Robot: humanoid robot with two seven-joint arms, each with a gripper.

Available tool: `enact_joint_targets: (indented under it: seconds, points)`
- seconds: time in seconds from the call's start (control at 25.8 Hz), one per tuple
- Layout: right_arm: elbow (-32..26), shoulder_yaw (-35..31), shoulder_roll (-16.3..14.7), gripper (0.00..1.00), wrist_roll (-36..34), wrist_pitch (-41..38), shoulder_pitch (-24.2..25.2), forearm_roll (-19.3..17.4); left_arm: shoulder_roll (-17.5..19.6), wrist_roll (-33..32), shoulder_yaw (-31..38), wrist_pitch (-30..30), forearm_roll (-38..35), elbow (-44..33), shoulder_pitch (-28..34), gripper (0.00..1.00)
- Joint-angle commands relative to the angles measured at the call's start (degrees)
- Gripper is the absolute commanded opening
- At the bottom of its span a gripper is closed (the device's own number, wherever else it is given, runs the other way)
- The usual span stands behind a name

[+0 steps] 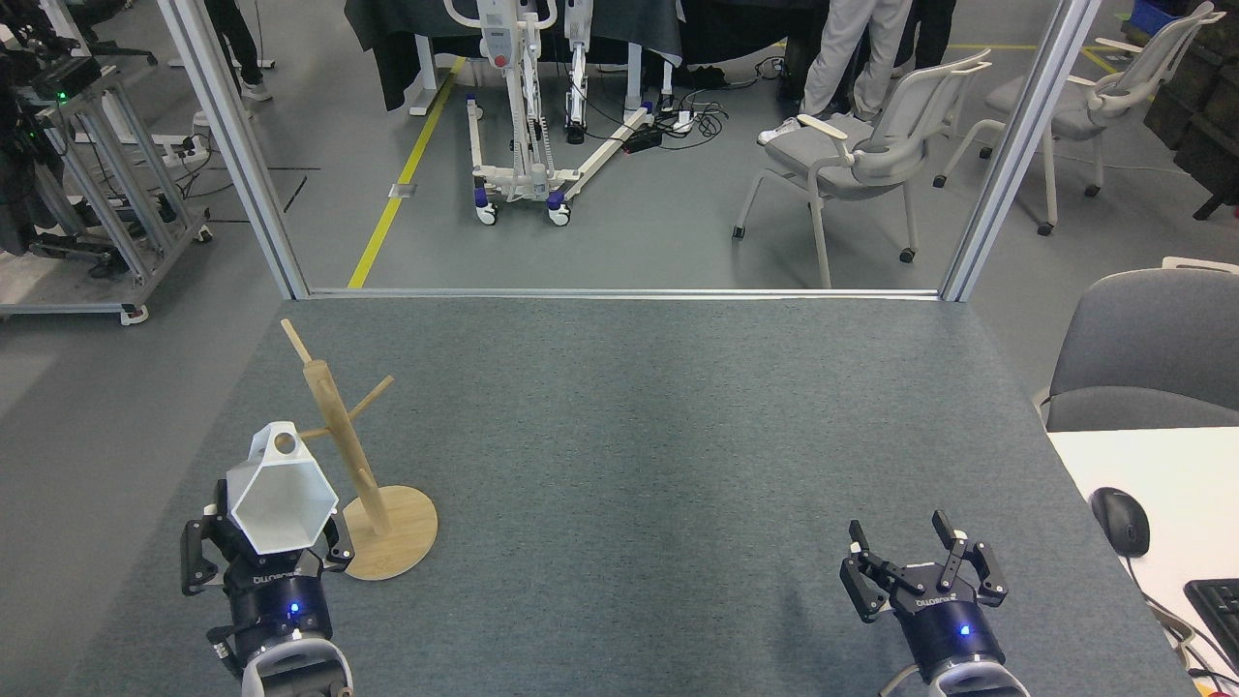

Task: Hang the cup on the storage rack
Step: 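Lower the cup onto a peg of the wooden stand with the left gripper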

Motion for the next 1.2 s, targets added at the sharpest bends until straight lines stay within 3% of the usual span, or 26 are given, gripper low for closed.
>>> enact_joint_targets:
  seconds: [0.0, 0.23, 0.27, 0.35, 0.43, 0.5, 1.16]
  points:
    - [0.0, 0.0, 0.0, 0.99, 0.0, 0.0, 0.0, 0.0, -0.1, 0.0, -0.2, 0.0, 0.0, 0.0, 0.1, 0.0]
    - [0.0, 0.1, 0.0, 0.99, 0.0, 0.0, 0.0, 0.0, -0.1, 0.1, -0.2, -0.2, 0.0, 0.1, -0.1, 0.0]
    - [0.0, 0.1, 0.0, 0.99, 0.1, 0.0, 0.0, 0.0, -0.1, 0.2, -0.2, -0.7, 0.0, 0.2, -0.3, 0.1]
    - [0.0, 0.1, 0.1, 0.99, 0.0, 0.0, 0.0, 0.0, -0.2, 0.5, -0.3, -1.1, -0.1, 1.2, -1.0, 0.43]
    - [0.0, 0.1, 0.1, 0.99, 0.1, 0.0, 0.0, 0.0, -0.6, 1.5, -0.7, -1.1, -0.3, 1.4, -1.1, 0.66]
    - [0.0, 0.1, 0.2, 0.99, 0.1, 0.0, -0.2, 0.0, -0.6, 2.5, -0.7, -1.6, -0.4, 1.5, -1.1, 1.0]
    - [0.0, 0.1, 0.1, 0.99, 0.1, 0.1, -0.2, 0.0, -1.8, 2.4, -2.2, -3.7, -0.7, 4.6, -0.9, 1.0]
